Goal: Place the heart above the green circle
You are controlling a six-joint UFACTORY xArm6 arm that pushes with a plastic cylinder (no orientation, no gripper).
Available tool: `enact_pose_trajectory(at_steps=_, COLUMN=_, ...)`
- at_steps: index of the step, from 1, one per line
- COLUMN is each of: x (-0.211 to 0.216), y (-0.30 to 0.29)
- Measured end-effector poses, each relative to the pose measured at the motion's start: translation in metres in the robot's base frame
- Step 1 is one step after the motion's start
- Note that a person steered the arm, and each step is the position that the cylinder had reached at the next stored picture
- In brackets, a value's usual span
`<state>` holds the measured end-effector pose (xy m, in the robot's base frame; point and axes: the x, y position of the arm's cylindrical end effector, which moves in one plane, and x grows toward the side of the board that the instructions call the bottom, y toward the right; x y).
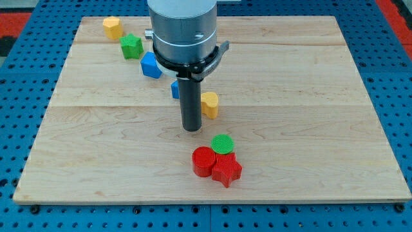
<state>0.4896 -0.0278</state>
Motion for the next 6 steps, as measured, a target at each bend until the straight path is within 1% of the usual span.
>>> enact_pose_trajectory(at_steps=1, x=-0.004, y=0.000)
enact_pose_trajectory(at_steps=2, x=-0.020, y=0.008)
enact_pose_trajectory(at_steps=4, x=-0.048, y=0.067)
enact_pose_trajectory(at_steps=5, x=-0.055, y=0.086)
enact_pose_trajectory(at_steps=6, x=-0.072, y=0.101)
